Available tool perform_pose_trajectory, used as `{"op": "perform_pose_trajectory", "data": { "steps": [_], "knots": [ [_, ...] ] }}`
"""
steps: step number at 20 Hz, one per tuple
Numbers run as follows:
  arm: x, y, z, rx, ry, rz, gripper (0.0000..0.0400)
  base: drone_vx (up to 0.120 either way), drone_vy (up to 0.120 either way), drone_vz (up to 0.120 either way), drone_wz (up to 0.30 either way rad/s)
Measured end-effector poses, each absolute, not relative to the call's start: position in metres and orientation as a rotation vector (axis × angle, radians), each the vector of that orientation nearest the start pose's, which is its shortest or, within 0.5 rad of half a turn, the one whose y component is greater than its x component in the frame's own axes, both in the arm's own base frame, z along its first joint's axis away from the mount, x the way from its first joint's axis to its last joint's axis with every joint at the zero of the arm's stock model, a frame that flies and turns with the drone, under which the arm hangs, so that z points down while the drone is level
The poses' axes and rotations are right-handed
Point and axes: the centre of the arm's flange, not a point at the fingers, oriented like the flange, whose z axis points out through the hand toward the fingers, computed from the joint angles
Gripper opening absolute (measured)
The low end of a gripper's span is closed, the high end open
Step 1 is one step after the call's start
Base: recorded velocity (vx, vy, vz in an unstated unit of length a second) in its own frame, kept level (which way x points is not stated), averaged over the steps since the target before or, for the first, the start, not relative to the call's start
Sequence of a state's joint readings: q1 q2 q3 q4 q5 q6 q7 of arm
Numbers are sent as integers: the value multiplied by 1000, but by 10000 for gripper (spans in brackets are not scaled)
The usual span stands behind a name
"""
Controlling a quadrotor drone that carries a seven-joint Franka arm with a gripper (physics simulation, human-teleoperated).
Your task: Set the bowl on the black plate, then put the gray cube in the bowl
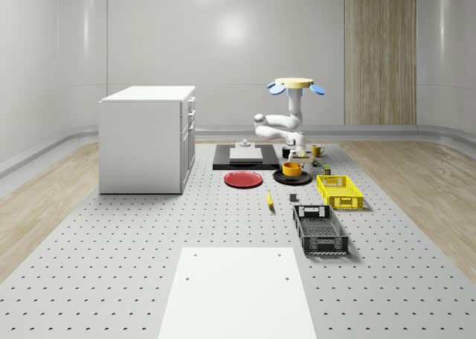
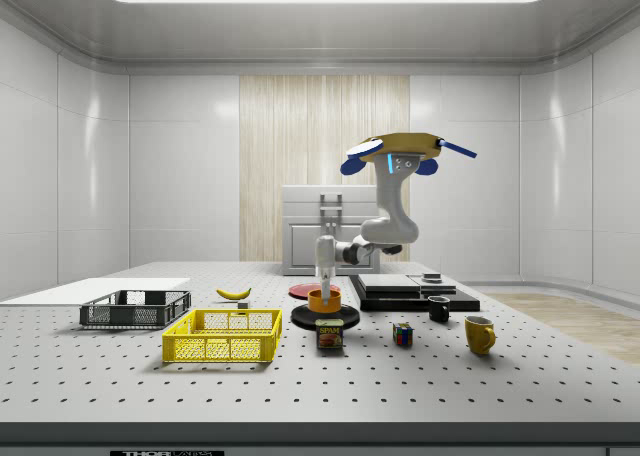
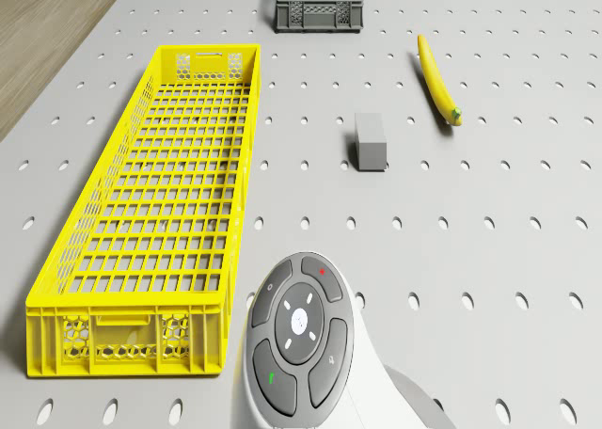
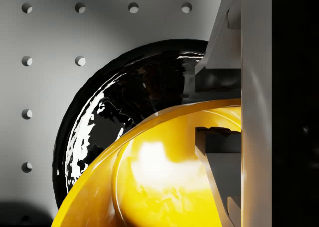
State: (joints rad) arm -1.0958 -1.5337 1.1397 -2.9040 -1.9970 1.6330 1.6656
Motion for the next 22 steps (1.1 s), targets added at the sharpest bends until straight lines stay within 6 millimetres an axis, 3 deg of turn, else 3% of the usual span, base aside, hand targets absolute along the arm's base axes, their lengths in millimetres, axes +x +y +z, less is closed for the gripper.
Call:
{"op": "perform_pose_trajectory", "data": {
  "steps": [6,7,9,12,16,22],
  "knots": [
    [276,0,562,1,-2,786,100,0,0,0,0],
    [276,0,564,1,-2,786,166,0,0,0,0],
    [276,0,566,0,-2,786,258,0,0,60,0],
    [275,0,564,0,-2,786,333,67,-53,120,0],
    [275,0,563,0,-2,786,375,120,-120,0,0],
    [275,0,563,0,-2,786,395,120,-120,0,0]
  ]
}}
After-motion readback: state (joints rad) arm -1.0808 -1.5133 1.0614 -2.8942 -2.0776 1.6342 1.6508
